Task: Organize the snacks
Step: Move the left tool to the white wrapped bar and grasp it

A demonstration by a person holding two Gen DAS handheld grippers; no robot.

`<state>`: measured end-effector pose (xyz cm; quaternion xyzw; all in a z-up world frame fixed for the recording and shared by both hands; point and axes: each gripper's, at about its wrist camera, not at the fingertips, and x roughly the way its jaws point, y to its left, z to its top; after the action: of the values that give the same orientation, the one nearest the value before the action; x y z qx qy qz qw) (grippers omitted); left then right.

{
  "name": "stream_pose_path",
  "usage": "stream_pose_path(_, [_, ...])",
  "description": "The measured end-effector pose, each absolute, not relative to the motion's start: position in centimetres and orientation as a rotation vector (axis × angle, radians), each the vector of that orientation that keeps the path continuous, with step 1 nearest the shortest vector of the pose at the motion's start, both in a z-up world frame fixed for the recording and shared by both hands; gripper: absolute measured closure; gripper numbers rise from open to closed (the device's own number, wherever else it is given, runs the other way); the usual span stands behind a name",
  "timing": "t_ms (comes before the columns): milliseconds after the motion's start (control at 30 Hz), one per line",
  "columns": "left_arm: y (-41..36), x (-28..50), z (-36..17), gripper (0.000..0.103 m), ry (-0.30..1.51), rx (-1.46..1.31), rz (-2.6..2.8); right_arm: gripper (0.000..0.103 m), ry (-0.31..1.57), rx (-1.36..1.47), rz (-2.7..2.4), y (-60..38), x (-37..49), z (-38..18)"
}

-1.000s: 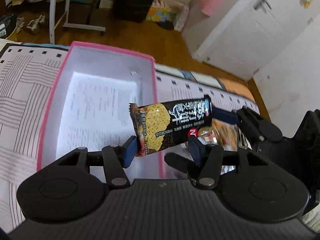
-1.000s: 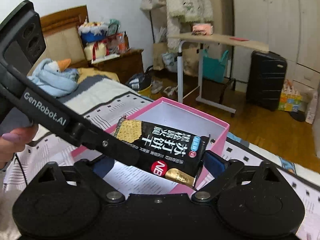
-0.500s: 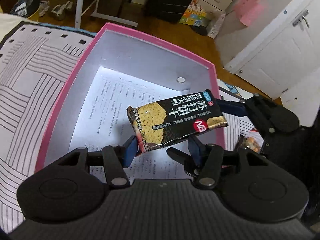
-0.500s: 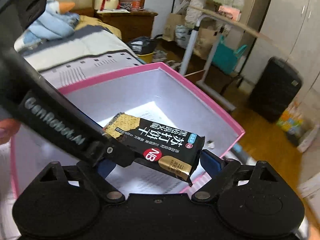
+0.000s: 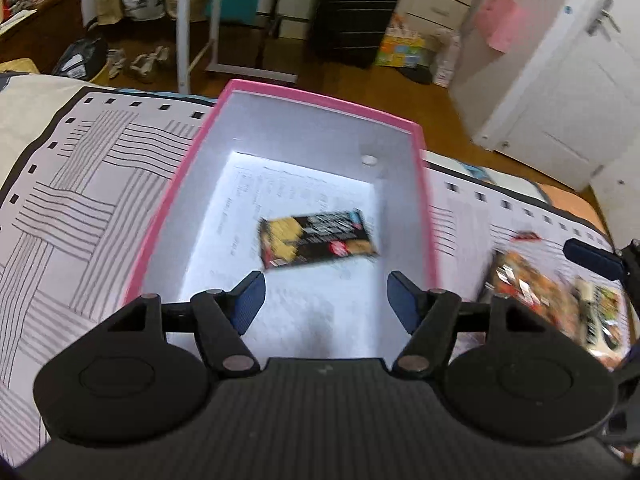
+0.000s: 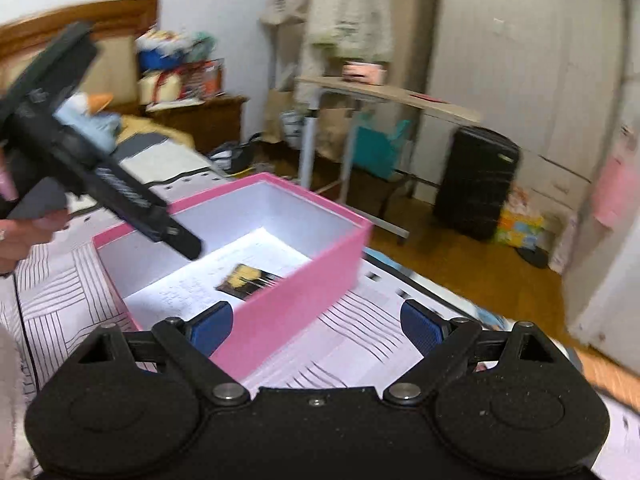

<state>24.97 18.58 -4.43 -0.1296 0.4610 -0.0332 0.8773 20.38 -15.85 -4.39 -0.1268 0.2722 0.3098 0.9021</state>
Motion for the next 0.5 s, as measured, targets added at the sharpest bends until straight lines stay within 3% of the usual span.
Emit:
stream_pose_path(133, [15.4, 22.4, -2.5, 0.039, 0.937, -0.278, -0.122, 0.012, 0.659, -0.162, 0.591, -19.1, 20.6, -3.9])
stream_pose_path(200, [13.4, 21.0, -1.8, 0.039, 0.915, -0.277, -0.115, 0.024, 0.699, -0.087, 0.603, -20.6, 20.6, -4.0])
stream_pose_path(333, [8.8, 18.7, -2.0, 0.039, 0.9, -0.245, -0.12, 0.03, 0.775, 0.003, 0.584, -23.2, 20.4, -5.8])
stream_pose_path(500, [3.7, 17.3, -5.5, 0.042, 0.957, -0.263, -0.126, 0.057, 0.838, 0.014, 0.522, -23.3, 19.3, -10.5])
